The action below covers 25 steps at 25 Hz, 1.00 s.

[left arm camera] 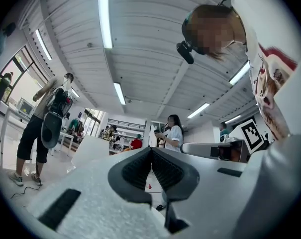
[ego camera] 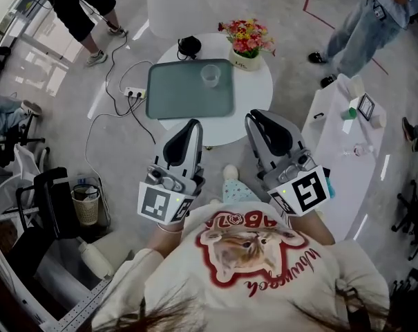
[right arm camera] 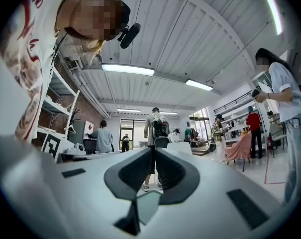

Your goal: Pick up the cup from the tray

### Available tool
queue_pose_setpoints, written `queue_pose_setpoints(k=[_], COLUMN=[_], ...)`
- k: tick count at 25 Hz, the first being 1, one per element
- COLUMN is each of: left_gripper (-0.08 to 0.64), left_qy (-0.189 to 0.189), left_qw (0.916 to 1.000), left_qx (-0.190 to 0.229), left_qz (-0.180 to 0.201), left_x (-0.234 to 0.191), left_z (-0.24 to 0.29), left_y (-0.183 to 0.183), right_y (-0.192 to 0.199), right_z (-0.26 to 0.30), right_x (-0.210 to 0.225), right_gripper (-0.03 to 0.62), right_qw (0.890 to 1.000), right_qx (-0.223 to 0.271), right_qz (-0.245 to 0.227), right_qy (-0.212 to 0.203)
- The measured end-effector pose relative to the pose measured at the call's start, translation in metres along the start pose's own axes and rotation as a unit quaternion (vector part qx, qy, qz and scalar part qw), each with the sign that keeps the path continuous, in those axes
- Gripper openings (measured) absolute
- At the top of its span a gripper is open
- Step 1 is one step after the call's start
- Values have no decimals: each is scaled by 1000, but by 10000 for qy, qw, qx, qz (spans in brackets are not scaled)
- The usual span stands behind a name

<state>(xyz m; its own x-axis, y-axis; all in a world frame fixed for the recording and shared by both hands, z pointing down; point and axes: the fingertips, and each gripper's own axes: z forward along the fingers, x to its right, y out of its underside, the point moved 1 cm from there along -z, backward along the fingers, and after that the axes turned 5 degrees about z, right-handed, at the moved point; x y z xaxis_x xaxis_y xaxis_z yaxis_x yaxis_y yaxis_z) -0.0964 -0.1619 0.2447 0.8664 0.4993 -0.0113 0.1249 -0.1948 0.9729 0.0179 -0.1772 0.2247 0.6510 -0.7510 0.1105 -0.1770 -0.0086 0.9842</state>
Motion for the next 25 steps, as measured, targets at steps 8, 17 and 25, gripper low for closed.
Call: queue_pose_setpoints(k=[8,17,25], left_gripper=[14,14,14], left_qy=[-233,-179,-91], left_qw=[9997,9998,9997], left_qx=[-13,-57,-188], left_qz=[57,28,-148], left_x=[-23,-48,-58], left_z=[33,43,46], left_y=[8,7,24], right_y=[0,2,25], right_z=[31,60,73], right_x=[30,33,39], right_gripper=[46,46,46], right_qw=[9997,9996,9997], right_qx=[-59,-40,-199], right_qz=[39,121,148], right_qy=[-249,-235,-88])
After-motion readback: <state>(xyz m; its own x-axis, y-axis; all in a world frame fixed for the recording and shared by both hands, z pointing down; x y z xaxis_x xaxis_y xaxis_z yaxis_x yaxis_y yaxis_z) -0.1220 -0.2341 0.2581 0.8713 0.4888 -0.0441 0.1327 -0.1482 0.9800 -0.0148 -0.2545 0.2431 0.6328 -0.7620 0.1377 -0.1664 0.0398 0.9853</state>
